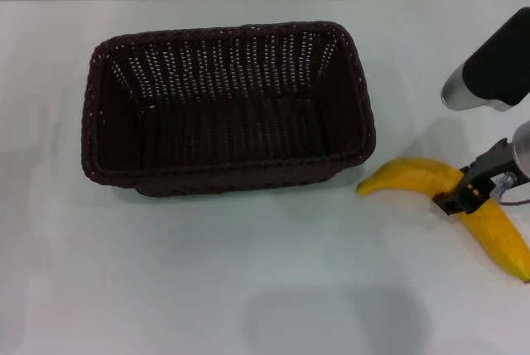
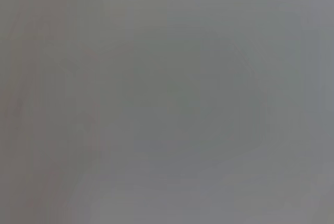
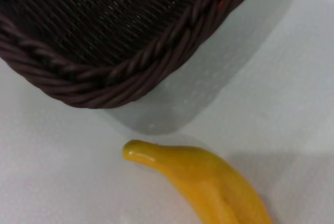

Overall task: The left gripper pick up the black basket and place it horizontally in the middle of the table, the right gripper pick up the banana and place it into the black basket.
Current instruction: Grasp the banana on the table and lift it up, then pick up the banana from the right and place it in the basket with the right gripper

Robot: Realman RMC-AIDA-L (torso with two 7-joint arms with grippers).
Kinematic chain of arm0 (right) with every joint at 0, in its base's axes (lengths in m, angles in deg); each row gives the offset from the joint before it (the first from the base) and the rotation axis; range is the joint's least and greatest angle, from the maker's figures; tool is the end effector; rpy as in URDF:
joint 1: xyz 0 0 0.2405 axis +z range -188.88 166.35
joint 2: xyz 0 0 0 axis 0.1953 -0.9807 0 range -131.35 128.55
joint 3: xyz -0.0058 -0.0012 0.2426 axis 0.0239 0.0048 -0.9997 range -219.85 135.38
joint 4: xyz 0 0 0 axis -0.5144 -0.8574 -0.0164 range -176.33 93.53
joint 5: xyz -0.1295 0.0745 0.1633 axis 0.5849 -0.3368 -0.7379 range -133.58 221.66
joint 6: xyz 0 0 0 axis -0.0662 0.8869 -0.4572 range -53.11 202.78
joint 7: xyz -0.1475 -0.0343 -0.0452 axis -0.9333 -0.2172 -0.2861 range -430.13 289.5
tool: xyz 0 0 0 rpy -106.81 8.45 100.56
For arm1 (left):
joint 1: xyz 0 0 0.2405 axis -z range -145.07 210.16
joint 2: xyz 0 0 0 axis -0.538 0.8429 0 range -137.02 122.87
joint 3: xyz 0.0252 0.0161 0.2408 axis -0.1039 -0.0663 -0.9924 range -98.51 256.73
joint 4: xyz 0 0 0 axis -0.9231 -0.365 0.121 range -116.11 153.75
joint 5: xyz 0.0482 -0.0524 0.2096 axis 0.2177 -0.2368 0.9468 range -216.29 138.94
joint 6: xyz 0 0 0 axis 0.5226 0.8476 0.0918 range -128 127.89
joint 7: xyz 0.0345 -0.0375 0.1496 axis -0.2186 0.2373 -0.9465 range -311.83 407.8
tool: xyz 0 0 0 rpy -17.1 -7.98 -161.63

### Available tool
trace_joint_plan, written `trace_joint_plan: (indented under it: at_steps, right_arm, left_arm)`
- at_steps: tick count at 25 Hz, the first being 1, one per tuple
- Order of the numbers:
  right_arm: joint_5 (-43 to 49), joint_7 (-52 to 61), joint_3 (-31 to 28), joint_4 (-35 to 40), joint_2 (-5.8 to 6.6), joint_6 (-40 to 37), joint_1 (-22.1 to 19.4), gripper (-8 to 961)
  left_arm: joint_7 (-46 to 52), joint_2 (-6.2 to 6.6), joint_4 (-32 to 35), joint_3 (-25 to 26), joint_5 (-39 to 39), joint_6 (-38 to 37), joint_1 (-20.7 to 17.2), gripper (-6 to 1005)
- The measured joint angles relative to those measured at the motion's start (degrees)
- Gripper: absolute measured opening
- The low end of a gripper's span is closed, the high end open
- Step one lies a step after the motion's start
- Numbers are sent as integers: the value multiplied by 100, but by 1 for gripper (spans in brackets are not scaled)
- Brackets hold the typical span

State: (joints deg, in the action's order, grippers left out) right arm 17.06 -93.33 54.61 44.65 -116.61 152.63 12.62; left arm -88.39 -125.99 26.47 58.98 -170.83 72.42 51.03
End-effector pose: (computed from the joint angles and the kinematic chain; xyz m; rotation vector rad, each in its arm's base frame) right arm 0.1955 0.3430 -0.0181 -2.4404 0.8140 -0.5477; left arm -0.4045 0.2952 0.0790 -1.1010 -0.8653 -0.9966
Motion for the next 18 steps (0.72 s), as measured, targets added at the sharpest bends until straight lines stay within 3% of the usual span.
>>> trace_joint_plan:
  at_steps: [6, 12, 14, 18]
  right_arm:
    - [32, -218, -488, 31, 0, -9, -15, 487]
    - [85, -614, -1477, 10, 3, -126, -55, 496]
    - [55, -986, -2117, 132, 3, -492, -58, 498]
    - [-844, -1479, -2628, 224, -2, -1538, -56, 504]
  left_arm:
    - [6, -2, 0, 0, -55, 18, -8, 779]
    - [14, -8, 2, 0, -75, 35, -6, 779]
    - [19, -3, 6, -5, -76, 39, 1, 779]
    - [21, 8, 10, -38, -28, 40, 53, 779]
